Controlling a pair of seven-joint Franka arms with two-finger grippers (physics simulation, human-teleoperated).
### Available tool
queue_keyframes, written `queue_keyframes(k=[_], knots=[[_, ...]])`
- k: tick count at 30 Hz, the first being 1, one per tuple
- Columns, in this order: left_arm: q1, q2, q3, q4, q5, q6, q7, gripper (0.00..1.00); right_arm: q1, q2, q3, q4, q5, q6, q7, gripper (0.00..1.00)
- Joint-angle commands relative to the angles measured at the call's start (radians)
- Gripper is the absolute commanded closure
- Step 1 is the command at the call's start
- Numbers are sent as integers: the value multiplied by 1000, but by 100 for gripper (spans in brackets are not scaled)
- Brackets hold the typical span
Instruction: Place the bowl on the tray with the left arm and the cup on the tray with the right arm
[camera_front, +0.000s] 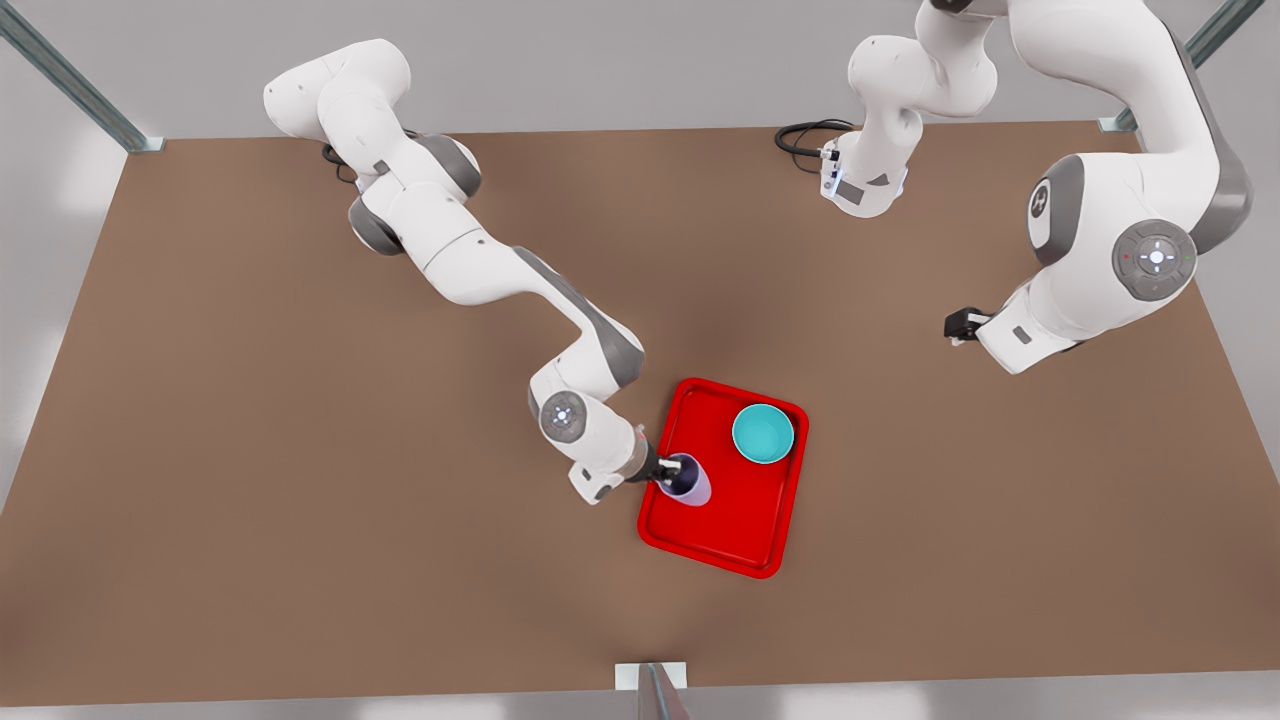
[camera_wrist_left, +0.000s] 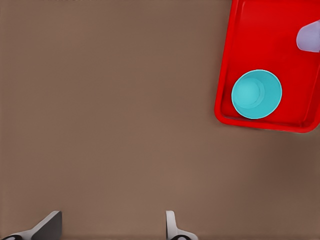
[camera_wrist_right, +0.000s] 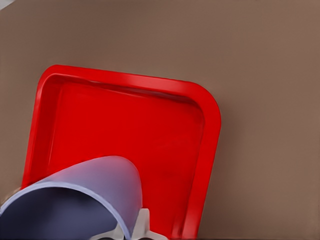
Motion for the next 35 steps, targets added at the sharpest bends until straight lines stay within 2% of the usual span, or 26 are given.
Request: queue_keyframes(k=[1,6,7,8,9,10,12,14,15,20,21,22,23,24,26,27,28,29,31,32,35], knots=[[0,0,0,1,0,0,0,0,0,0,0,0,-7,-12,4,79],[1,1,2,-1,0,0,0,0,-2,-13,-3,-1,-11,-57,2,77],[1,5,2,-1,0,0,0,0,-2,-13,0,-1,-8,-61,10,54],[1,5,2,1,0,0,0,0,0,-13,0,-1,-8,-55,14,45],[1,5,2,1,0,0,0,0,0,-11,3,-3,-8,-49,16,39],[1,5,3,1,0,2,0,0,2,-8,3,-3,-7,-46,16,38],[1,6,3,1,0,2,0,0,2,-7,3,-3,-7,-40,16,16],[1,8,3,1,2,2,-2,0,2,-7,5,-3,-5,-29,16,15],[1,8,3,1,0,2,-2,0,3,-3,5,-3,-5,-2,20,0],[1,9,3,1,0,2,-2,0,3,-46,3,-1,-5,-2,165,0],[3,8,3,1,0,2,-15,0,-15,-121,-18,-27,-16,-72,166,0],[3,9,3,1,0,2,-12,0,-28,-190,-86,-50,-31,-205,168,0],[1,11,2,1,3,6,-17,0,-43,-284,-192,-76,-44,-377,143,0],[1,14,2,2,-8,2,-17,0,-80,-435,-264,-199,-57,-483,68,0],[1,21,0,42,-11,-3,-17,0,-239,-964,-269,-806,-59,-444,-148,0],[1,31,0,57,-11,-23,-15,0,-302,-1095,-262,-921,-64,-442,-241,0],[1,31,0,61,-11,-25,-15,0,-453,-1175,-178,-979,-84,-477,-309,0],[1,31,0,59,-11,-26,-15,0,-580,-1151,-100,-951,-106,-555,-360,0],[1,35,0,61,-11,-26,-15,0,-574,-926,-133,-616,-131,-751,-394,0],[1,38,0,61,-11,-26,-15,0,-543,-922,-180,-610,-125,-749,-435,0],[1,40,0,61,-11,-26,-15,0,-537,-925,-187,-612,-119,-741,-490,0]])
